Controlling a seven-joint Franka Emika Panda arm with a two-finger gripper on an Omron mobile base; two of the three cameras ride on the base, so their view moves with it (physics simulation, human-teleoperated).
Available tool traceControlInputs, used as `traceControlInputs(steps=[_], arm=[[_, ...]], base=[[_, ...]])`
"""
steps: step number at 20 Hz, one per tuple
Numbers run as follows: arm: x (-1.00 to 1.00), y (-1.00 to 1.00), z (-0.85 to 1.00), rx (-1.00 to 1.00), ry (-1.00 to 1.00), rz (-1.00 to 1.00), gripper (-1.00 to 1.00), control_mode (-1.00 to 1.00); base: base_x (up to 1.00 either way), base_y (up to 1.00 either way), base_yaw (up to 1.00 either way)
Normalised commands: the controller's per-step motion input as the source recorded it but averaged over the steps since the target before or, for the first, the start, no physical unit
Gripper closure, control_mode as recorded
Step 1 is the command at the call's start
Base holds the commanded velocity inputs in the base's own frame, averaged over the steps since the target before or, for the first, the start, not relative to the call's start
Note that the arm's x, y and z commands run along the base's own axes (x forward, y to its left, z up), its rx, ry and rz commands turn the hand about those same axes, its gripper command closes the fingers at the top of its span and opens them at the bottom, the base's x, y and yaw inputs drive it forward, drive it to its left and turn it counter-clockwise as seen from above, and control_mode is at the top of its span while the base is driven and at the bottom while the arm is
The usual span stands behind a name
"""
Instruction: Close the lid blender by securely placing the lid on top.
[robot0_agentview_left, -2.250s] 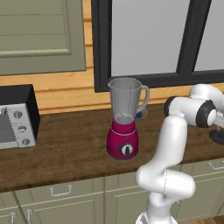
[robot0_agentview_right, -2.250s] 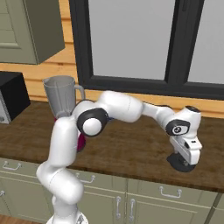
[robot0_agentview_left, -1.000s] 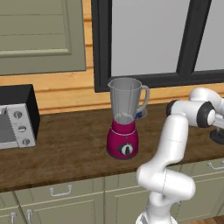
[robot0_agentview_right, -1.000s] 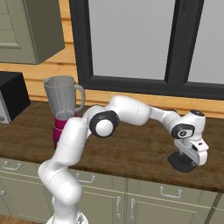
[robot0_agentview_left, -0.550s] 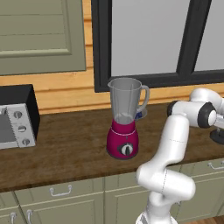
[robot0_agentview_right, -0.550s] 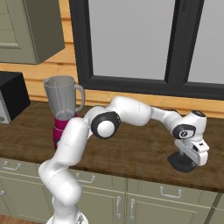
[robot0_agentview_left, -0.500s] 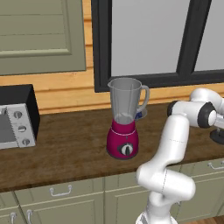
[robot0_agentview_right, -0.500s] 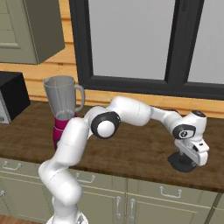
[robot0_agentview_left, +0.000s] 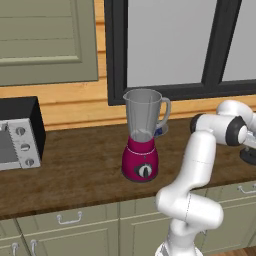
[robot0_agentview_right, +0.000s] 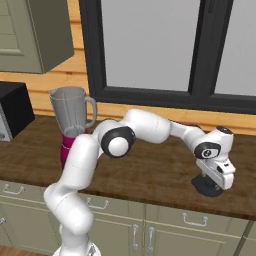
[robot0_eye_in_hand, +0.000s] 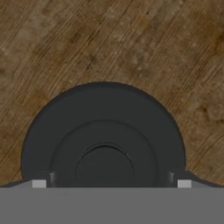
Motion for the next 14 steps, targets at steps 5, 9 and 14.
traceControlInputs(steps=[5,9,14], arm=[[0.0,0.0,-0.15,-0.01,0.0,0.0,-1.0,-1.0],[0.0,0.0,-0.19,0.0,0.0,0.01,-1.0,-1.0],[0.0,0.0,-0.1,0.0,-0.01,0.01,1.0,-1.0]], base=[[0.0,0.0,0.0],[0.0,0.0,0.0],[0.0,0.0,0.0]])
